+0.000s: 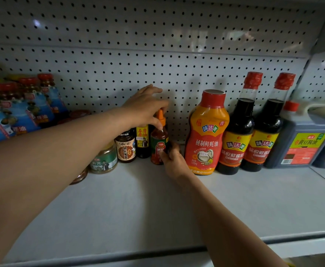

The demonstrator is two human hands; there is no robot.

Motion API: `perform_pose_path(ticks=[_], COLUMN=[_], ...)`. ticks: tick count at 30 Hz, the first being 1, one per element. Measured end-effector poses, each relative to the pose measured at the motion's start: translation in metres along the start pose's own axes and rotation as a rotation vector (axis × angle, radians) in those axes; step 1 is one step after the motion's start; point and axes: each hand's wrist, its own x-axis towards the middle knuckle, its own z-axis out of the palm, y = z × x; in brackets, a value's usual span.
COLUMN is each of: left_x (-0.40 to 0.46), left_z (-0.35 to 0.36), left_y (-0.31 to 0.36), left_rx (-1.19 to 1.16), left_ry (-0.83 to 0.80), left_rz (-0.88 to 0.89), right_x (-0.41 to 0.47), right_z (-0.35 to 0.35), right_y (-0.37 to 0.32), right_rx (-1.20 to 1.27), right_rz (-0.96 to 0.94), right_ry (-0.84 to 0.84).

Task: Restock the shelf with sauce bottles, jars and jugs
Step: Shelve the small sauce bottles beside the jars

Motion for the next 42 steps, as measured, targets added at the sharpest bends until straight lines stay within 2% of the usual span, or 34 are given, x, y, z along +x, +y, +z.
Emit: perform_pose_path(ticks=[12,25,35,42], left_x=[0.003,0.006,0.009,0.007], left_z=[0.008,0.015,0.017,0.019], left_y=[0.000,-0.006,-0.008,-0.004], left_rx=[0.016,0.017,0.053,0.084], left_ry=[0.024,0.076,0.062,0.081], left_rz=[-0.008,-0.001,0.004,-0.020], right_x=[0.003,0.009,0.010,0.010], right_z=[0.008,0.006,0.008,0.011], right_y=[0.004,0.000,0.002,0.005], right_rx=[-0.190,-0.132,-0.163,-0.211], right_rz=[-0.115,0.006,-0.006,-0.068], right_ry=[0.159,0.031,0.032,0.114])
